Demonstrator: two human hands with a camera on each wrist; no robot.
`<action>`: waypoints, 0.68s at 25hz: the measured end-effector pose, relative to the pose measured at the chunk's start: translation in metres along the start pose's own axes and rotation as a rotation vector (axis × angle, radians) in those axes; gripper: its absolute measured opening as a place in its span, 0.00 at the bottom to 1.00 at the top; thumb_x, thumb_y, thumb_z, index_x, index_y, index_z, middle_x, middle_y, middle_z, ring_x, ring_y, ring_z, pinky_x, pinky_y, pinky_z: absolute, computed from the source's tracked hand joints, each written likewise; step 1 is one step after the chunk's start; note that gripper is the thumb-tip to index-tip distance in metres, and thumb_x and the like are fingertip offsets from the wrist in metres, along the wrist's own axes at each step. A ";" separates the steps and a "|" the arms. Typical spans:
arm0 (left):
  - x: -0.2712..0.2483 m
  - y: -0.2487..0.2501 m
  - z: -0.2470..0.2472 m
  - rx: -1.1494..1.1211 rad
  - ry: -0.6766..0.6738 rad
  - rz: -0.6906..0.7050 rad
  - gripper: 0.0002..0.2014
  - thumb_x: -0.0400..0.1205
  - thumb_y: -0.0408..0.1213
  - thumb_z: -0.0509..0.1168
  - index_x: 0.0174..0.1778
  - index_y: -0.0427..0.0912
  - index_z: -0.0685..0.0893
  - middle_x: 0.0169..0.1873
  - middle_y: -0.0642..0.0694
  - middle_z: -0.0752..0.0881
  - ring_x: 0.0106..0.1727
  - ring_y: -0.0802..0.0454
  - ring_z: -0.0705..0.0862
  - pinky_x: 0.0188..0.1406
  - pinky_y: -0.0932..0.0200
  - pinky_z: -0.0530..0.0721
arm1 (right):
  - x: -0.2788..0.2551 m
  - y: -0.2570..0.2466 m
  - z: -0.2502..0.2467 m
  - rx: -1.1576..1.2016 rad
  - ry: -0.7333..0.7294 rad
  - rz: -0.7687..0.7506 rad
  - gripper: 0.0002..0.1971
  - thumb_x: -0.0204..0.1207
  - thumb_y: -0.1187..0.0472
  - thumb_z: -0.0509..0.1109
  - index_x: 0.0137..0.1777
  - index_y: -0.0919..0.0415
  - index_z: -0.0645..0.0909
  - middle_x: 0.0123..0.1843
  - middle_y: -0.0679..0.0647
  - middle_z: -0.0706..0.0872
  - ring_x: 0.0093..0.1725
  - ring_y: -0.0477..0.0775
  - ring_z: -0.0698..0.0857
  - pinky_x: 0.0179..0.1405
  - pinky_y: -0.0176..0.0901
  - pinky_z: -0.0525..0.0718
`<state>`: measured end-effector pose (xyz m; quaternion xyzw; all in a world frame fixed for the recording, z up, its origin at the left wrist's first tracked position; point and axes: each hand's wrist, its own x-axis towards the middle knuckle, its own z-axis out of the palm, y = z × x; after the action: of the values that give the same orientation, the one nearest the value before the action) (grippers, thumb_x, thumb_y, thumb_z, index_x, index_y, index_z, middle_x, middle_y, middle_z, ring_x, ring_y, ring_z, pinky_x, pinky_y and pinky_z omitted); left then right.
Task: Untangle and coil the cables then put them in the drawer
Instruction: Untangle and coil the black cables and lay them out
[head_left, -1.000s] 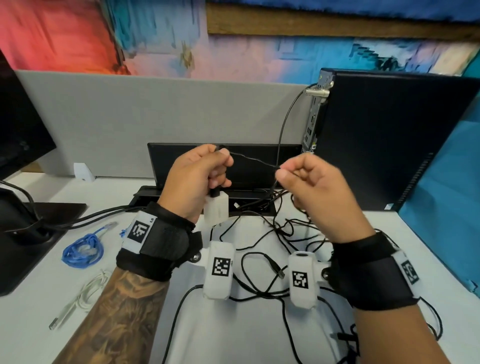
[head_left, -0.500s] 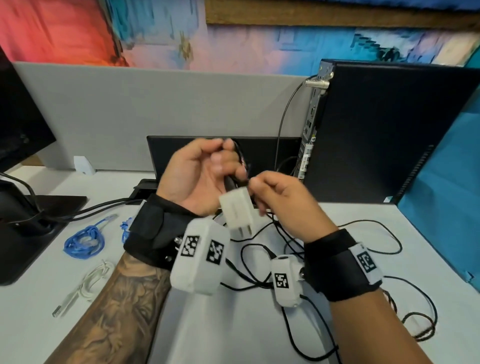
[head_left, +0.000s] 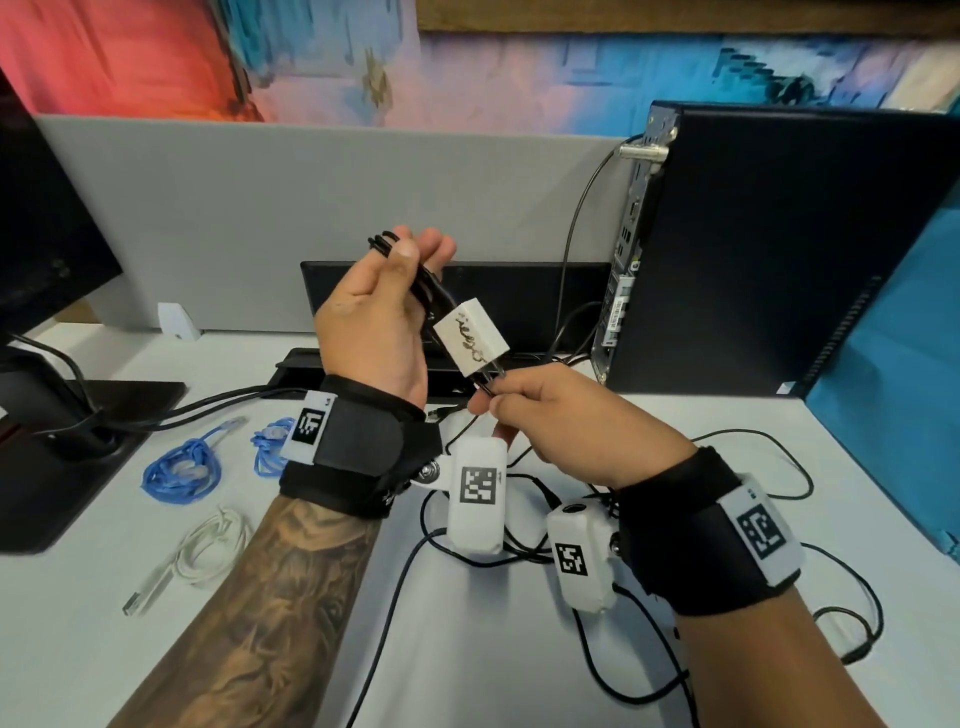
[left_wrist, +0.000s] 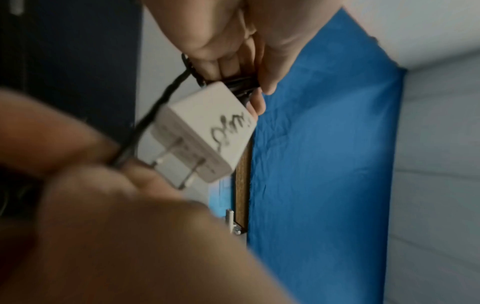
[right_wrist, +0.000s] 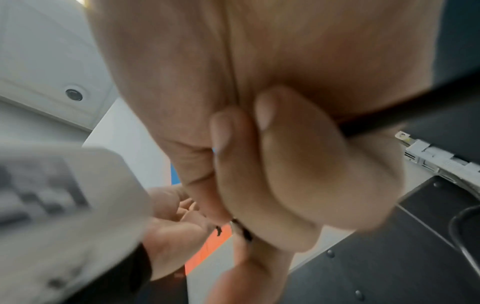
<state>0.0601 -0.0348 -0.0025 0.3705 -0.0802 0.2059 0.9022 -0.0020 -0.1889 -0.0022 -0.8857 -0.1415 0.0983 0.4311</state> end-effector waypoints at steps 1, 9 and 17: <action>0.000 -0.001 -0.001 0.042 -0.005 0.062 0.09 0.85 0.27 0.65 0.59 0.30 0.84 0.49 0.37 0.91 0.56 0.37 0.90 0.63 0.48 0.86 | -0.002 -0.002 0.001 -0.007 -0.034 0.012 0.14 0.88 0.60 0.59 0.58 0.52 0.88 0.36 0.48 0.89 0.22 0.36 0.75 0.29 0.29 0.72; -0.006 0.000 -0.012 0.918 -0.535 0.044 0.09 0.87 0.35 0.65 0.48 0.34 0.88 0.34 0.45 0.89 0.36 0.52 0.89 0.43 0.55 0.86 | -0.008 0.005 -0.030 -0.041 0.562 -0.295 0.05 0.82 0.56 0.72 0.46 0.49 0.89 0.34 0.41 0.87 0.34 0.40 0.84 0.37 0.36 0.82; -0.021 0.015 0.006 0.914 -0.789 -0.334 0.16 0.88 0.35 0.58 0.34 0.37 0.80 0.20 0.55 0.72 0.23 0.58 0.71 0.36 0.55 0.83 | -0.008 0.017 -0.042 -0.116 0.770 -0.294 0.18 0.85 0.53 0.68 0.35 0.60 0.81 0.30 0.54 0.81 0.30 0.48 0.77 0.31 0.36 0.76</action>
<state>0.0351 -0.0355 0.0050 0.7745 -0.2520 -0.0768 0.5751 0.0061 -0.2326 0.0107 -0.8509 -0.1000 -0.3110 0.4114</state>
